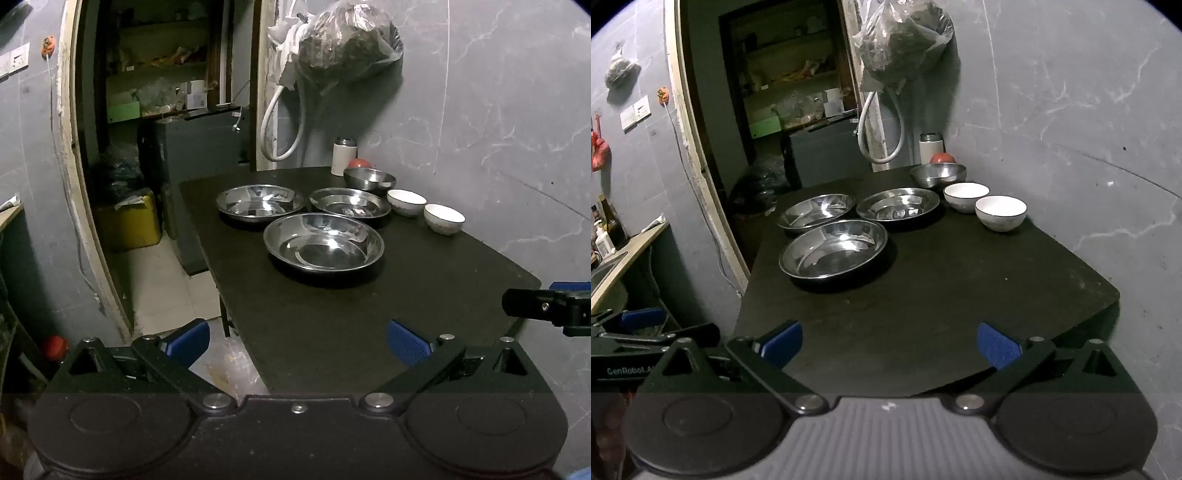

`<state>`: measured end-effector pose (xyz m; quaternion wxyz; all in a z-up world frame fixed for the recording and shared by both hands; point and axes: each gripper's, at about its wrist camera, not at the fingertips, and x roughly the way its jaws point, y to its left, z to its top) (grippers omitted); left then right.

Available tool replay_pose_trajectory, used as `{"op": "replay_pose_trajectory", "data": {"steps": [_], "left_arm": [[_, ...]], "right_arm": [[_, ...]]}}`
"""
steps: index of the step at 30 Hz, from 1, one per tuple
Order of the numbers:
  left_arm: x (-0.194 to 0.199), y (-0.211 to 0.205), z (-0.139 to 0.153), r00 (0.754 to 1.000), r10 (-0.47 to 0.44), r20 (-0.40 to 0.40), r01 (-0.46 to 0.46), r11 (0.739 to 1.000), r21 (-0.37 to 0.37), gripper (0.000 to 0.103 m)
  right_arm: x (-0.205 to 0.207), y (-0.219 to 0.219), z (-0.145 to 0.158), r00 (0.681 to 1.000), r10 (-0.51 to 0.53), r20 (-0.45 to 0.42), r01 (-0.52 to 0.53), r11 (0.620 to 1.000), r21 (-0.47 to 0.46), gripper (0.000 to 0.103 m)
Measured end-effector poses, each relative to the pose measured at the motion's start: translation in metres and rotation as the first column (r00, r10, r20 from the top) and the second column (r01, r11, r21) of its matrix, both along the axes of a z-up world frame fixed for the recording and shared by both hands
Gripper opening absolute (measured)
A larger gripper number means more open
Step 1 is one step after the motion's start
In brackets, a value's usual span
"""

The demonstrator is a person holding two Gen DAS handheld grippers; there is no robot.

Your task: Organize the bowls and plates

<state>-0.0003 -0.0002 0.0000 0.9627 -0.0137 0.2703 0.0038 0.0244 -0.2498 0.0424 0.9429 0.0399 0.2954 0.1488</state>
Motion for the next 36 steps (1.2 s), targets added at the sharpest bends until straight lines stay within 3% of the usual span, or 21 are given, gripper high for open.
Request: {"op": "replay_pose_trajectory", "data": {"steps": [36], "left_arm": [[0.0046,-0.0067,0.0017,1.0,-0.023,-0.01,0.023,1.0,-0.001,0.102]], "right_arm": [[-0.0079,-0.0006,0.0074,1.0,-0.003,0.005,0.003,1.0,-0.009,0.103]]}}
